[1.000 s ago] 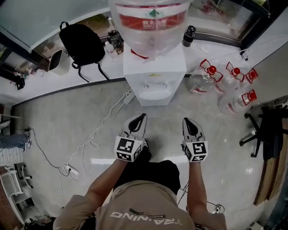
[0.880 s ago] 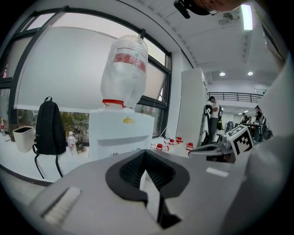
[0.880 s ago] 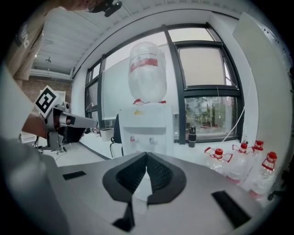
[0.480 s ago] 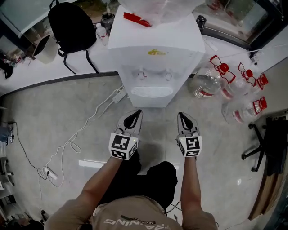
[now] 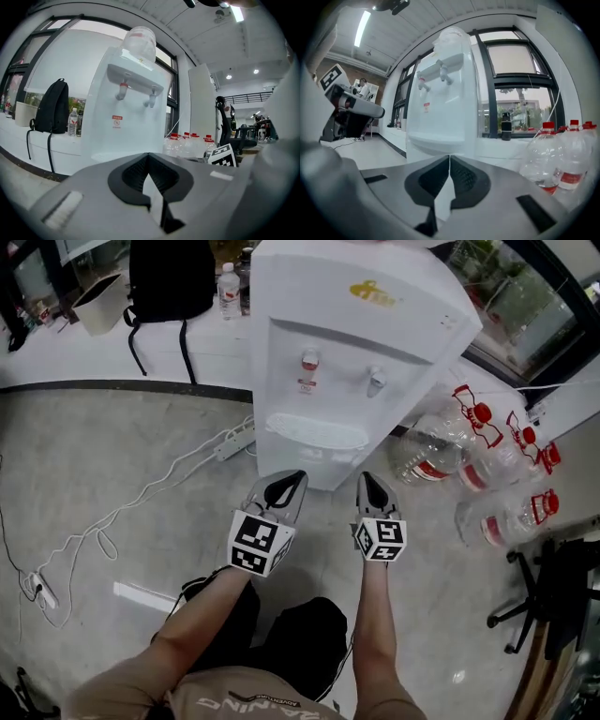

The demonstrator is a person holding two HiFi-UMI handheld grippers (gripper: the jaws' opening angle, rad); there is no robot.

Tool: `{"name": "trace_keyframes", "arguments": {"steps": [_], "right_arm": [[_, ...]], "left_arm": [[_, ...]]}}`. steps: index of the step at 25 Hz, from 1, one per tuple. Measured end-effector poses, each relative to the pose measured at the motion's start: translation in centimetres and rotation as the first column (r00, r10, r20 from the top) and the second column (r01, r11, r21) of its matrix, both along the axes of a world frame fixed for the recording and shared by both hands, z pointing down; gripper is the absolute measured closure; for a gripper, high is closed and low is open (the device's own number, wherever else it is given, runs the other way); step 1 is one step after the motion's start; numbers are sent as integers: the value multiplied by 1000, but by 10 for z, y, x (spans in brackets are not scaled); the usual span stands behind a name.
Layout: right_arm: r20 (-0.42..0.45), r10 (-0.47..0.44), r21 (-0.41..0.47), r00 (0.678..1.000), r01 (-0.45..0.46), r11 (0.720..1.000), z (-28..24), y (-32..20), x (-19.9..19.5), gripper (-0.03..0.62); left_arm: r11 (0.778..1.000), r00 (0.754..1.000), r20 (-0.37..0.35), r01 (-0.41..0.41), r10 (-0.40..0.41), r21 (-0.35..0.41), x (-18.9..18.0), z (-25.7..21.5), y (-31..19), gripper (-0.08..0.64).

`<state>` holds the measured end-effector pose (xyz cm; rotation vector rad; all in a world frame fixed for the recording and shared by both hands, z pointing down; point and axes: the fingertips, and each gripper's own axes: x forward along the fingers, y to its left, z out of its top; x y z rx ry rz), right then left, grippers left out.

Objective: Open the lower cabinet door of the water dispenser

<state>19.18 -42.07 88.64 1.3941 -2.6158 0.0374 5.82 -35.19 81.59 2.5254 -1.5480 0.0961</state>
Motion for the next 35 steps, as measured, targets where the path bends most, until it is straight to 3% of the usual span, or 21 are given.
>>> {"name": "trace_keyframes", "arguments": {"steps": [7,10,15,16,18,20,24,29,35], "right_arm": [[-11,1,-32,1000,-1,999,27,1,-2,581],[6,-26,-32,1000,26,999,37,-11,-4,581],[16,-46,-47,999,47,998,55,-22,5,578],[20,-52,-51,998,53,997,59,-27,6,547],[29,-68,-60,997,70,996,65,-39,7,392],[17,-94,-77,995,95,993,74,-53,6,359],[-31,-149,-121,988,144,982,93,-74,-5,337],[-14,-191,-133,981,188,973,97,-82,-10,328],[15,-158,-153,987,159,975,94,-79,-13,328]], "left_arm": [[998,994,-102,22,-28,-61,-10,13,10,552],[1000,999,-47,-2,1,-29,-6,11,4,552],[998,1000,-16,-8,6,-69,-7,26,7,552],[998,1000,-9,-11,10,-67,-7,26,7,552],[998,1000,6,-30,31,-59,-1,27,7,552],[997,998,28,-57,58,-48,9,28,8,552],[995,993,64,-97,99,-34,18,28,11,552],[996,995,37,-89,90,-29,8,23,9,552],[998,999,3,-50,50,-49,-17,23,9,552]]}}
